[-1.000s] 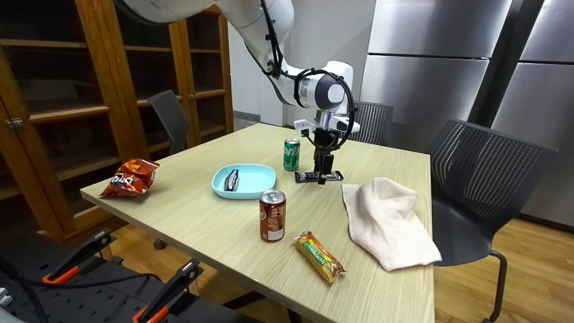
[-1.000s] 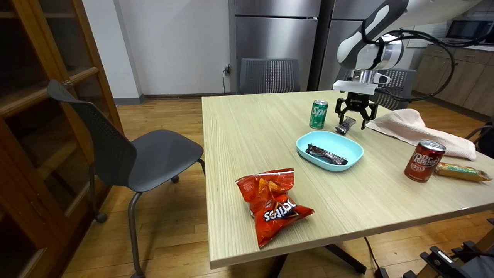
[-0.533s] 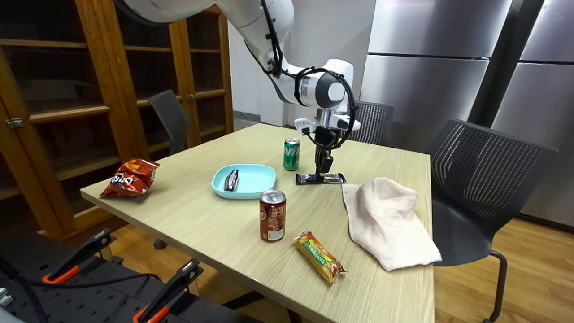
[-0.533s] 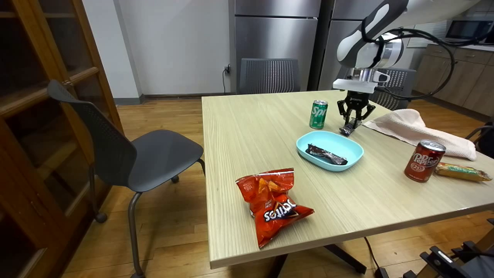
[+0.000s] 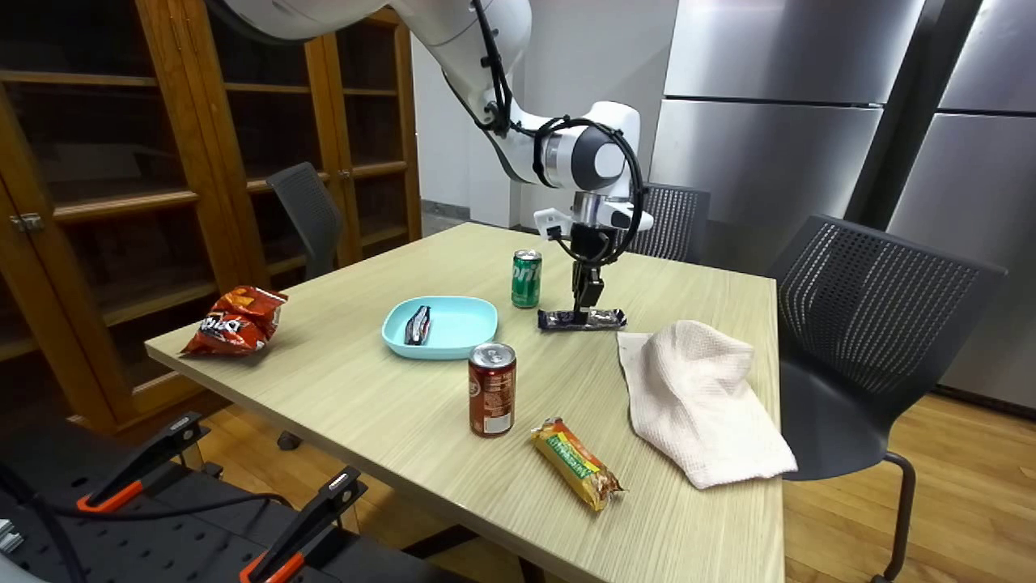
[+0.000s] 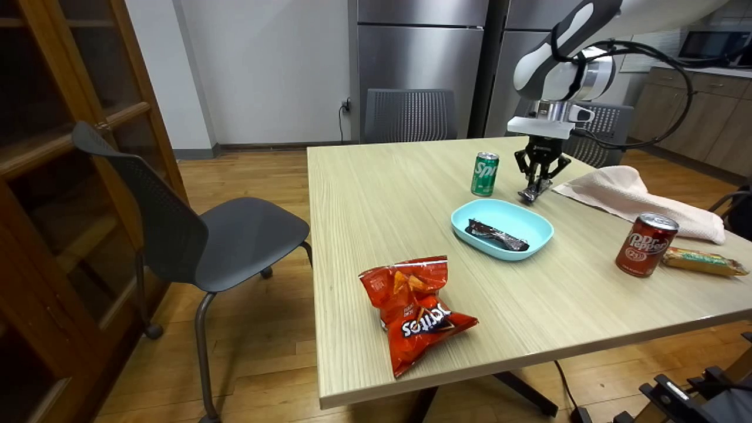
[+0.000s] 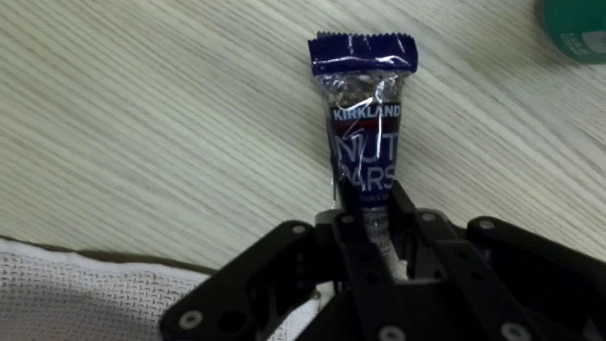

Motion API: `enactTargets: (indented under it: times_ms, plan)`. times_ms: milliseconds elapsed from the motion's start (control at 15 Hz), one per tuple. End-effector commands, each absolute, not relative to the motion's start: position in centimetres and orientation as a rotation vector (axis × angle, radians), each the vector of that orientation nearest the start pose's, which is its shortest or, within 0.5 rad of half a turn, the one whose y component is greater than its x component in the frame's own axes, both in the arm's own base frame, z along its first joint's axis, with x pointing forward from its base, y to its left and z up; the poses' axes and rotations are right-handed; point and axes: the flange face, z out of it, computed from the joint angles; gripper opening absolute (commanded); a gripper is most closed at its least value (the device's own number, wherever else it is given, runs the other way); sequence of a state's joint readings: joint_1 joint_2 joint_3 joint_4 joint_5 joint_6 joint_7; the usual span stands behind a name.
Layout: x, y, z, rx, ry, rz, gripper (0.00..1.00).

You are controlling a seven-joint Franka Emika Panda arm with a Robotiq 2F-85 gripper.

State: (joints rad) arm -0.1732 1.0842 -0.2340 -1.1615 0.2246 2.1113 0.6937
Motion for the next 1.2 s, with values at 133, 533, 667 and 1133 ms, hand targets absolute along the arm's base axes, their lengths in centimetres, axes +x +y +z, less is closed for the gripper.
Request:
enactTargets:
  times_ms: [133,533,667,1133]
  plan:
    - [69.3,-23.6,16.2,-2.742,1.624,0.147,0.05]
    - [67.2,-20.7,19.0,-2.907,1.409,0.152,0.05]
    - [66.3,-19.1,19.7,-2.965,1.297,0.165,0.05]
    - [63.1,-12.9,20.6,-3.146,0.88,0.197,0.05]
